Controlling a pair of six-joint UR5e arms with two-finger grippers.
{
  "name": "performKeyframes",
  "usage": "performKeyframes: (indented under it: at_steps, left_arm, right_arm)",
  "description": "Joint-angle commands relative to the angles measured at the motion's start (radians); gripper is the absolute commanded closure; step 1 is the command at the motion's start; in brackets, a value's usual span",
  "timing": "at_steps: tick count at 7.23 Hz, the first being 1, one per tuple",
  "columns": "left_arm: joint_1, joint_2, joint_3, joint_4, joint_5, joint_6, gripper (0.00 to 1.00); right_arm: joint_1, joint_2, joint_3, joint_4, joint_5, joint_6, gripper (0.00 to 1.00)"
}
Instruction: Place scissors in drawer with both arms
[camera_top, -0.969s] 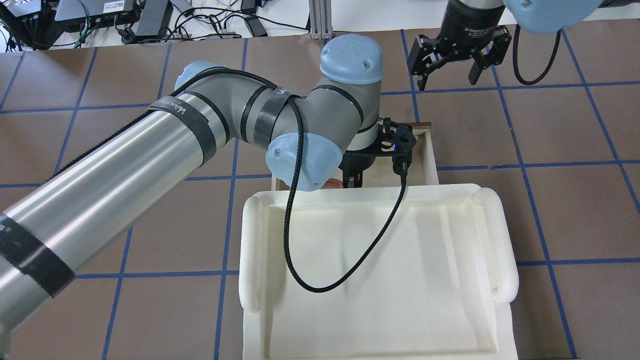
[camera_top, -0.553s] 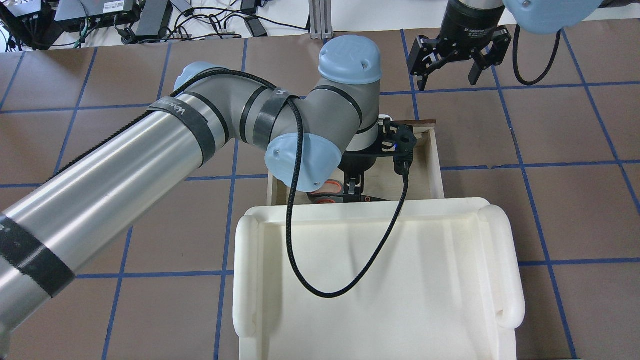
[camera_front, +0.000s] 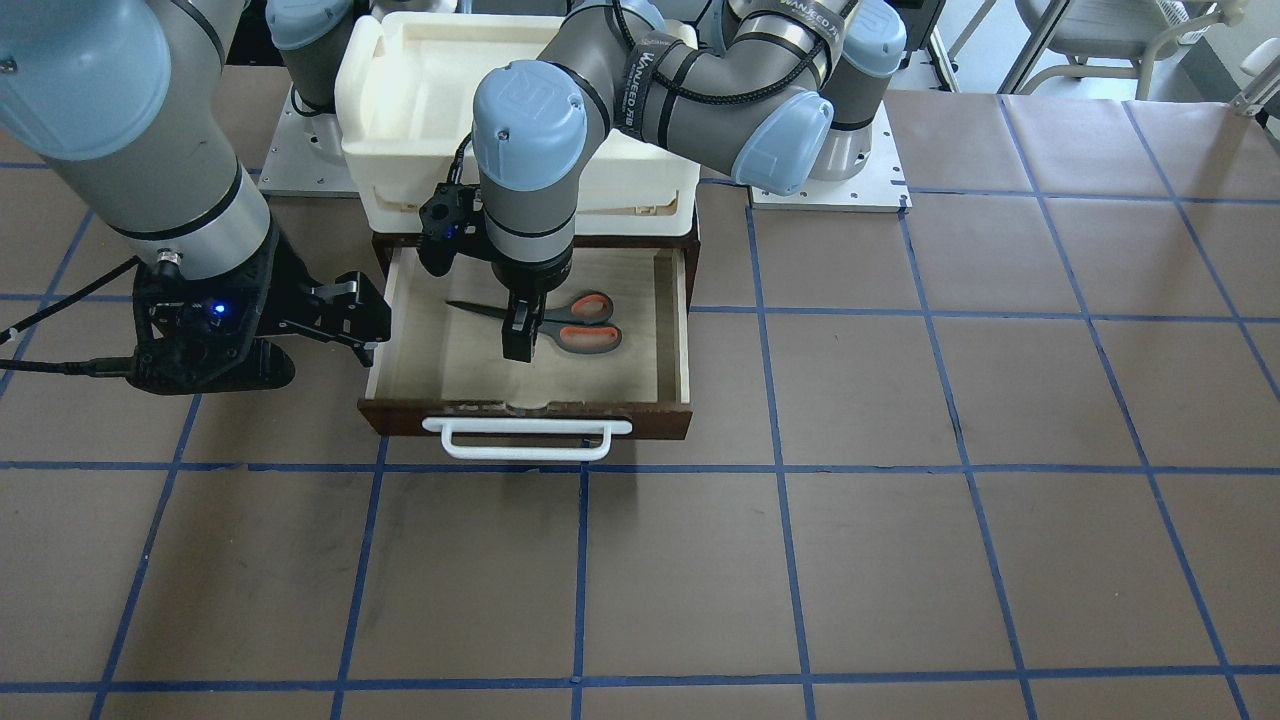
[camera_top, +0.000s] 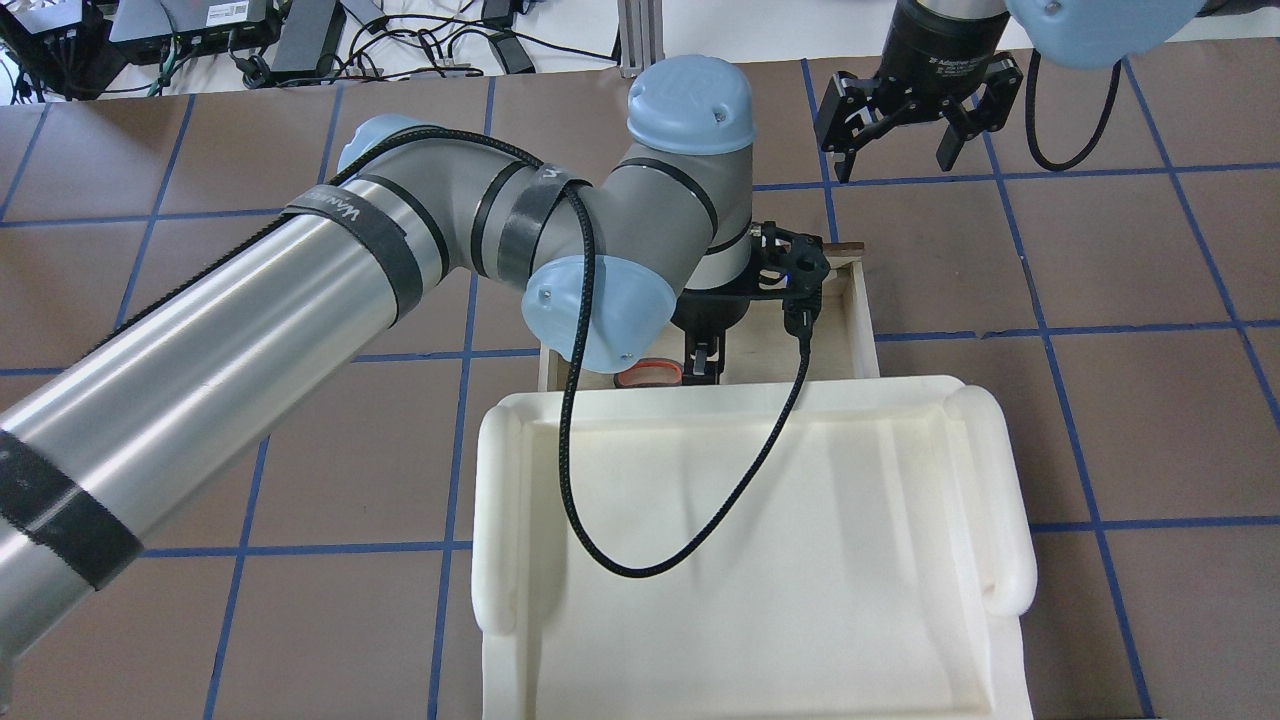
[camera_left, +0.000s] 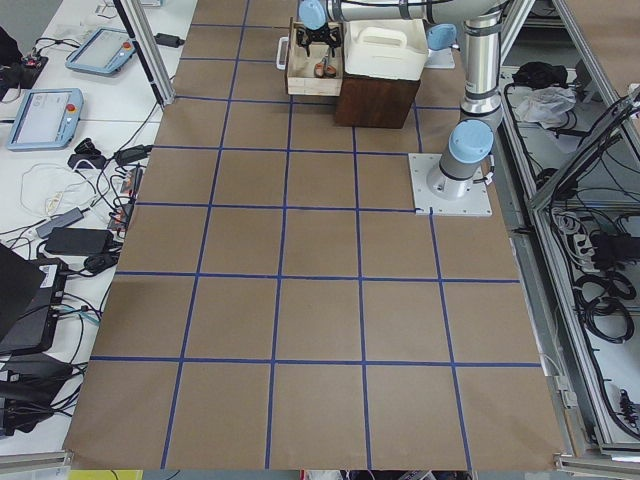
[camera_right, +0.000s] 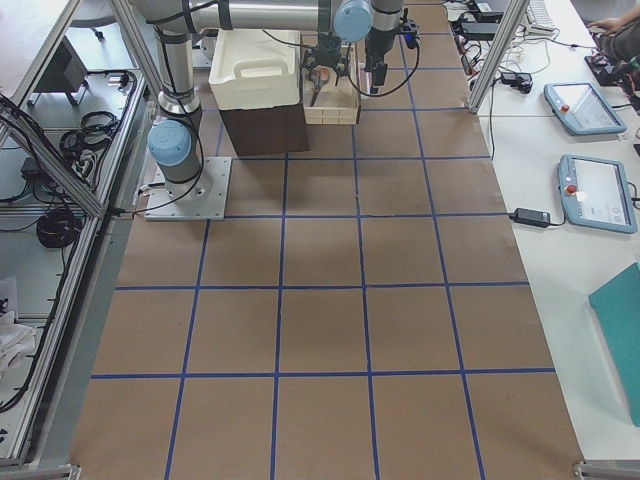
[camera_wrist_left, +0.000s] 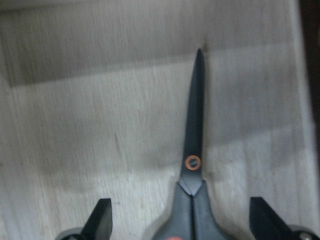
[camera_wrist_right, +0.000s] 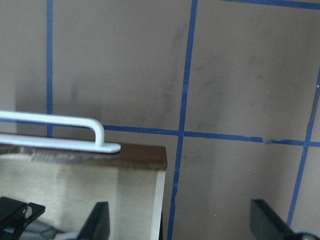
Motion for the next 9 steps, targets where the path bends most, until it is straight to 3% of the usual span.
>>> performKeyframes:
  at_steps: [1,4,5,9]
  left_arm:
    - [0.030,0.002,0.020,0.002,0.001,0.003,0.04]
    - [0.045,0.020,0.093,-0.011,0.021,0.004,0.04]
    - [0.064,0.046,0.116,-0.011,0.089,0.018,0.04]
    - [0.339,0.155,0.107,-0.017,0.084,0.008,0.05]
  right_arm:
    - [0.000,0.000,0.002,0.000,0.000,-0.002,0.00]
    - [0.000,0.000,0.002,0.001,0.000,-0.005,0.00]
    - [0.000,0.000,0.002,0.001,0.002,-0.009,0.00]
    - [0.000,0.000,0.002,0.000,0.003,-0.009,0.00]
